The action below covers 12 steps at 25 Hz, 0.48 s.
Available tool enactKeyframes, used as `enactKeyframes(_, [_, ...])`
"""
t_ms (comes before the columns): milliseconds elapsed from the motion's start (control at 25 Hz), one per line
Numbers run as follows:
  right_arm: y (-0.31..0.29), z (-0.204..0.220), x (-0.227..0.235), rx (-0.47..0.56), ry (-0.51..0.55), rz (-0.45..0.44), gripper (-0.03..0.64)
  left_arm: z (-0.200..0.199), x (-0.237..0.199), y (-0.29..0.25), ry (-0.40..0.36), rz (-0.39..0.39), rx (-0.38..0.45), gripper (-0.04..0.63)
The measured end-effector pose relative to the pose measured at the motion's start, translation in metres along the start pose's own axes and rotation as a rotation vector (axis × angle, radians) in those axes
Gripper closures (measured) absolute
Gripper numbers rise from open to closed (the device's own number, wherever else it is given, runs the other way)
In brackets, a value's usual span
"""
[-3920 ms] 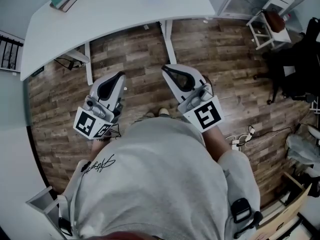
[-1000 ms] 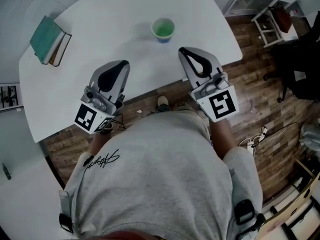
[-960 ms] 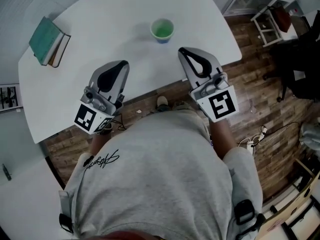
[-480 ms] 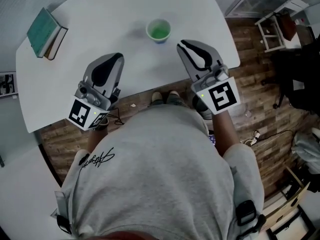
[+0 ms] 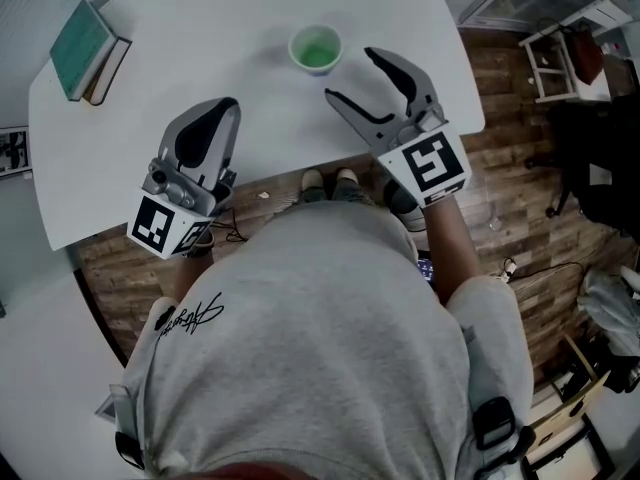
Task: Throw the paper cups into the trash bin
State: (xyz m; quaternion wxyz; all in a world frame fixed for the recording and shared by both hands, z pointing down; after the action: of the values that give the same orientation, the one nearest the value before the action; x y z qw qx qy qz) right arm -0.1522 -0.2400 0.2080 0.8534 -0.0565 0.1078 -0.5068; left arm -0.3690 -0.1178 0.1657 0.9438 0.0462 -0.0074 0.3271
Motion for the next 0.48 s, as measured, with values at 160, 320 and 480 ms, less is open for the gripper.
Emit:
enactKeyframes(160, [-0.010, 0.002, 0.002, -0.028, -0.006, -0.013, 0.322, 0.001, 0.003, 0.005, -0.001, -0.027, -0.002, 0.595])
enactKeyframes(320, [-0.022, 0.006, 0.005, -0.030, -0.007, -0.033, 0.313, 0.003, 0.004, 0.012, 0.008, -0.057, -0.011, 0.595])
enactKeyframes(480, [-0.034, 0.011, 0.000, -0.054, -0.001, -0.047, 0.308, 0.003, 0.003, 0.022, 0.006, -0.083, -0.012, 0.595])
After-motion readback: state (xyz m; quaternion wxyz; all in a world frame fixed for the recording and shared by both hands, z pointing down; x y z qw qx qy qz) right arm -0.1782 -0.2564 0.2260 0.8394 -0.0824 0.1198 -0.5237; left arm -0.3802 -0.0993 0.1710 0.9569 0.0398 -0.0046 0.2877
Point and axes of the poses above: the fingertips, and each gripper's own axes: y backward along the fingers, x to its right, z out of its underside, the point moved 8 cm from there along y, backward along the fingers, and after that the axes turned 7 degrees about z, right-handed, at the moved point
